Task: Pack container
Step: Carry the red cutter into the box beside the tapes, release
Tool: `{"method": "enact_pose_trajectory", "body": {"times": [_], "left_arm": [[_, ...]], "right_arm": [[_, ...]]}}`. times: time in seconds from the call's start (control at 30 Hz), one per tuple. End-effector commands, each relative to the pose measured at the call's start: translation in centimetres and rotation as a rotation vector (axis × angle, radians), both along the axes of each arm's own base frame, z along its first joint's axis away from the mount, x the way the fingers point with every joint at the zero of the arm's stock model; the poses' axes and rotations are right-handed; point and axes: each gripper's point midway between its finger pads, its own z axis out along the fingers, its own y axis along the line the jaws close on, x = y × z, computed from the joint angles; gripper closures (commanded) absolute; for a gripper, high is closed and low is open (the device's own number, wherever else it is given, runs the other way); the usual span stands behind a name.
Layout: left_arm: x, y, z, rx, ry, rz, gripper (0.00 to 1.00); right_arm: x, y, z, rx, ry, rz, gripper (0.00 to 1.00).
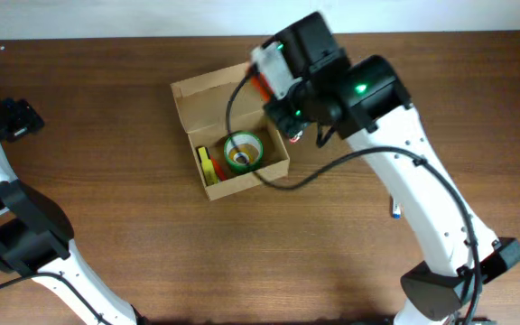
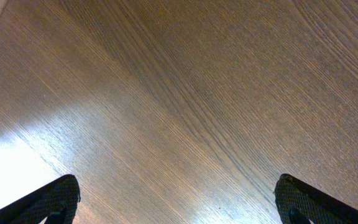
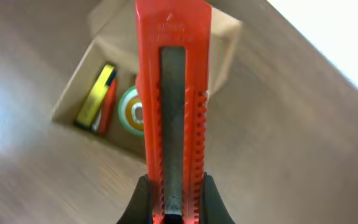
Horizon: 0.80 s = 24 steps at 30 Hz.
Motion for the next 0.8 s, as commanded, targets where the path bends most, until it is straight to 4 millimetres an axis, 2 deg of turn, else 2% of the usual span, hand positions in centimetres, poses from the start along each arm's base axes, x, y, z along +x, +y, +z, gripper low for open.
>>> {"method": "enact_pose_trajectory", "body": {"times": [0.0,0.13,0.2,0.3,0.47,0.53,0.63,0.77], "left_arm": [[-0.1,-0.1,0.7,0.005,-0.010,-0.015,0.00],[-0.1,-0.1,0.7,0.005,-0.010,-0.015,0.00],[-0.1,-0.1,0.7,0.005,-0.010,-0.015,0.00],[-0.1,-0.1,0.7,0.005,-0.010,-0.015,0.00],[-0.1,-0.1,0.7,0.005,-0.010,-0.015,0.00],[-0.1,-0.1,0.7,0.005,-0.010,-0.015,0.00],[-0.1,-0.1,0.7,0.005,-0.010,-0.015,0.00],[-0.1,-0.1,0.7,0.005,-0.010,-0.015,0.00]], "right_arm": [[0.0,1.3,-0.6,-0.137,-0.078,0.262,0.94],[0.4,2.9,-4.0,-0.283,-0.104,0.592,0.96],[1.4,3.6,-5.8,-0.345,-0.121,0.692,0.96],[2.6,4.1,-9.2,-0.433,-0.091,0.721,0.96],[2.7,4.9,-14.7,-0.525,0.001,0.791,0.96],[2.3,5.5,-16.1,-0.537,0.026,0.821,0.96],[1.9,6.0,-16.9,-0.546,0.040,0.848,0.97],[-0.1,6.5,-18.3,-0.528,0.113,0.893,0.96]]}}
